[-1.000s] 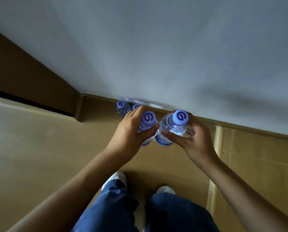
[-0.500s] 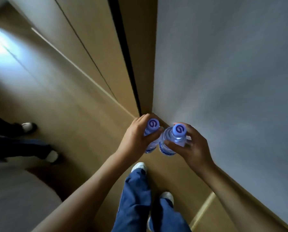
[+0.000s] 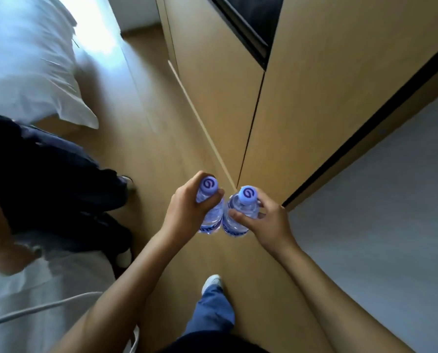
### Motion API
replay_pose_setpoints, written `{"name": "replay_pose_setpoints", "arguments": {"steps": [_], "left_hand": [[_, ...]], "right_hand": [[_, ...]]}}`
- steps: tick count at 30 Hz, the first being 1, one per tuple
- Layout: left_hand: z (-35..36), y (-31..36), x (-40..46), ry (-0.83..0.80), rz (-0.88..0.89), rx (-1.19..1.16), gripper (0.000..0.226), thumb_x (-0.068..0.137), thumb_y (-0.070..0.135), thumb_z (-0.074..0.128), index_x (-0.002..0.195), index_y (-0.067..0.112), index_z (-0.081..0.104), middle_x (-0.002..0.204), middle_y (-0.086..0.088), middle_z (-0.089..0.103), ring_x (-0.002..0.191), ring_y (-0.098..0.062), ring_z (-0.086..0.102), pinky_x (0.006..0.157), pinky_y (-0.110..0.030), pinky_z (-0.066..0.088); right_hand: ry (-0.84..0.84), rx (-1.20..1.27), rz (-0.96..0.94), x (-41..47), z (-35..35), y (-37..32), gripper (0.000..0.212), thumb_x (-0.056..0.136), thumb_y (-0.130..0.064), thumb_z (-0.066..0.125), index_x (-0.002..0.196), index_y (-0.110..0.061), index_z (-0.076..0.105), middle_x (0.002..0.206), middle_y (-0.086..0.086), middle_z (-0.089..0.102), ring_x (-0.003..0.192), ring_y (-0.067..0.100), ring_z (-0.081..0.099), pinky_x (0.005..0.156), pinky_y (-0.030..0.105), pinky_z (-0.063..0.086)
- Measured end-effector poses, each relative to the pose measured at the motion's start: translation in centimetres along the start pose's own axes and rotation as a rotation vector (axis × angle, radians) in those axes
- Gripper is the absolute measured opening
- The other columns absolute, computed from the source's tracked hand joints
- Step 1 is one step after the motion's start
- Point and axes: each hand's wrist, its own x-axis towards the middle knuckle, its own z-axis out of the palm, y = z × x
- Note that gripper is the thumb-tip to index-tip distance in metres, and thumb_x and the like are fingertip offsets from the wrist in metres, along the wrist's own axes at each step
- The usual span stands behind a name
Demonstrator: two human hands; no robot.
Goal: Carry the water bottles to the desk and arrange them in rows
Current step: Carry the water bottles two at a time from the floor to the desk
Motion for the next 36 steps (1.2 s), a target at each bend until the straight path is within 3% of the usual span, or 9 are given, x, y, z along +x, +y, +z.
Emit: {"name": "replay_pose_setpoints", "arguments": {"steps": [3, 9, 12, 15, 18, 22, 25, 31, 36], "left_hand": [[-3.4, -1.1, 2.9, 0.058, -0.022, 0.011, 0.024, 0.081, 0.040, 0.065, 0.089, 0.019, 0.056, 0.078, 0.004, 0.065, 0.075, -0.025, 0.062, 0.071, -0.045, 0.053], [-8.4, -3.1, 9.8, 0.150, -0.072, 0.026, 0.018, 0.085, 0.033, 0.069, 0.085, 0.021, 0.055, 0.075, 0.005, 0.064, 0.073, -0.024, 0.061, 0.070, -0.044, 0.052], [-10.1, -4.3, 13.9, 0.189, -0.116, 0.007, 0.020, 0.082, 0.038, 0.066, 0.085, 0.022, 0.056, 0.076, 0.005, 0.065, 0.074, -0.024, 0.062, 0.070, -0.045, 0.053], [-11.7, -6.2, 19.0, 0.233, -0.148, -0.007, 0.021, 0.081, 0.039, 0.066, 0.085, 0.021, 0.057, 0.077, 0.005, 0.066, 0.075, -0.026, 0.062, 0.071, -0.046, 0.053], [-13.6, -8.3, 25.2, 0.273, -0.164, -0.004, 0.017, 0.084, 0.031, 0.071, 0.085, 0.020, 0.057, 0.076, 0.005, 0.066, 0.074, -0.024, 0.062, 0.071, -0.048, 0.053], [-17.2, -9.7, 34.2, 0.334, -0.183, -0.028, 0.021, 0.081, 0.038, 0.066, 0.086, 0.019, 0.057, 0.077, 0.003, 0.066, 0.076, -0.026, 0.062, 0.073, -0.048, 0.052], [-20.6, -10.6, 40.6, 0.381, -0.163, -0.044, 0.019, 0.084, 0.031, 0.071, 0.088, 0.016, 0.058, 0.080, 0.002, 0.066, 0.078, -0.028, 0.062, 0.074, -0.050, 0.052], [-28.0, -14.6, 51.9, 0.514, -0.153, -0.066, 0.022, 0.084, 0.033, 0.070, 0.089, 0.015, 0.059, 0.081, 0.000, 0.066, 0.077, -0.025, 0.064, 0.071, -0.050, 0.053], [-34.8, -20.6, 61.9, 0.530, -0.171, -0.040, 0.022, 0.082, 0.037, 0.069, 0.087, 0.018, 0.059, 0.080, 0.004, 0.067, 0.076, -0.021, 0.065, 0.070, -0.047, 0.054]], "right_hand": [[-0.047, -0.037, -0.034, 4.3, 2.7, -2.3, 0.037, 0.071, -0.039, 0.084, 0.096, -0.056, 0.062, 0.093, -0.031, 0.070, 0.089, -0.010, 0.065, 0.074, 0.011, 0.051], [-0.100, -0.065, -0.064, 13.1, 7.0, -5.0, 0.035, 0.067, -0.055, 0.078, 0.099, -0.054, 0.062, 0.092, -0.025, 0.072, 0.086, -0.005, 0.068, 0.075, 0.020, 0.056], [-0.123, -0.095, -0.074, 18.1, 8.8, -6.1, 0.036, 0.064, -0.061, 0.075, 0.096, -0.063, 0.059, 0.092, -0.030, 0.070, 0.086, -0.007, 0.066, 0.076, 0.022, 0.057], [-0.154, -0.105, -0.065, 24.2, 10.7, -6.6, 0.036, 0.064, -0.061, 0.075, 0.097, -0.051, 0.064, 0.092, -0.024, 0.072, 0.086, -0.002, 0.068, 0.080, 0.031, 0.058], [-0.174, -0.112, -0.093, 31.3, 12.8, -7.4, 0.047, 0.063, -0.063, 0.073, 0.101, -0.037, 0.067, 0.090, -0.020, 0.073, 0.084, -0.001, 0.068, 0.077, 0.030, 0.057], [-0.235, -0.118, -0.099, 41.8, 15.6, -10.0, 0.050, 0.062, -0.062, 0.073, 0.103, -0.033, 0.067, 0.090, -0.018, 0.074, 0.084, 0.000, 0.068, 0.079, 0.033, 0.057], [-0.275, -0.134, -0.132, 49.8, 18.1, -12.7, 0.054, 0.062, -0.061, 0.074, 0.106, -0.030, 0.068, 0.092, -0.018, 0.074, 0.086, -0.002, 0.067, 0.082, 0.032, 0.056], [-0.371, -0.163, -0.171, 64.4, 24.9, -16.9, 0.040, 0.073, -0.032, 0.086, 0.108, -0.022, 0.069, 0.093, -0.011, 0.075, 0.086, 0.006, 0.069, 0.082, 0.035, 0.056], [-0.449, -0.174, -0.206, 75.9, 32.2, -19.0, 0.042, 0.073, -0.035, 0.085, 0.110, -0.020, 0.070, 0.094, -0.007, 0.076, 0.088, 0.012, 0.071, 0.082, 0.043, 0.057]]}}
